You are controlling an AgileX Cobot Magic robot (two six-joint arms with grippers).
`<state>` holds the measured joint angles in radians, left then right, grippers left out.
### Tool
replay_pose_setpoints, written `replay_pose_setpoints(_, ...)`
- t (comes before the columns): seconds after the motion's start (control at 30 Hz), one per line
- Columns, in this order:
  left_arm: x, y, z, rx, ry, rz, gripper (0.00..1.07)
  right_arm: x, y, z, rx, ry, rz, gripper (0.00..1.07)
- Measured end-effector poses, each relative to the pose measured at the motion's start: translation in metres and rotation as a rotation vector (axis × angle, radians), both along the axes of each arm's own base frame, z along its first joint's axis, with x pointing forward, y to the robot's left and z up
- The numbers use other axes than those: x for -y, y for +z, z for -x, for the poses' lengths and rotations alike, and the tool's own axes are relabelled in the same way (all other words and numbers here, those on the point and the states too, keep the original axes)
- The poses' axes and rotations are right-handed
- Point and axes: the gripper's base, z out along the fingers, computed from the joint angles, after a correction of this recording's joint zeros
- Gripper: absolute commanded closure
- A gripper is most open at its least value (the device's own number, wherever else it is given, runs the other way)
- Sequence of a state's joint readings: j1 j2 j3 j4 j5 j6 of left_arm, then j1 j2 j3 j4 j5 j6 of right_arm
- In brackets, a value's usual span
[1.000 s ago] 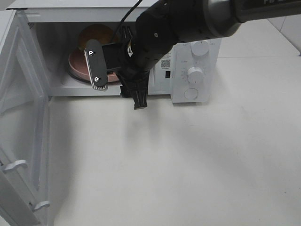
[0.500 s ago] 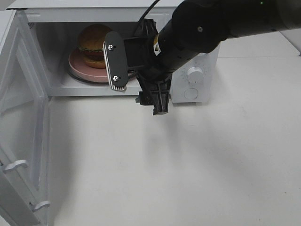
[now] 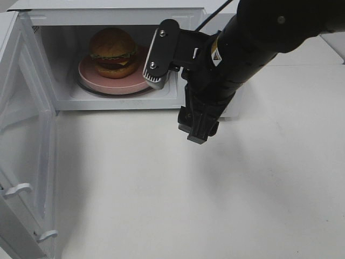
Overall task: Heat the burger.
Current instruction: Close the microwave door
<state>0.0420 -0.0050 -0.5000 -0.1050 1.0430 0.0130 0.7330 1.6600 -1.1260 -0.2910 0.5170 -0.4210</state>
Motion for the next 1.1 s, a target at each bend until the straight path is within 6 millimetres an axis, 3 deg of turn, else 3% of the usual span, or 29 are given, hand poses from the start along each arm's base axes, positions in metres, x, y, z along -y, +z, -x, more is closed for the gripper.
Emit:
replay_pose_setpoints(0.13,0.000,0.000,0.000,0.000,0.000,0.000,0.07,0.014,0.007,0.010,-0.102,-0.255,-0.026,0.31)
replay_pose_setpoints(0.4,0.000,0.000,0.000,0.000,0.000,0.000,0.07,0.036,0.020,0.027,-0.178,-0.518,-0.005,0.31)
replay_pose_setpoints(1.1,0.000,0.000,0.000,0.000,0.000,0.000,0.07,0.101,0.036,0.097,-0.187,-0.685,-0.051,0.31)
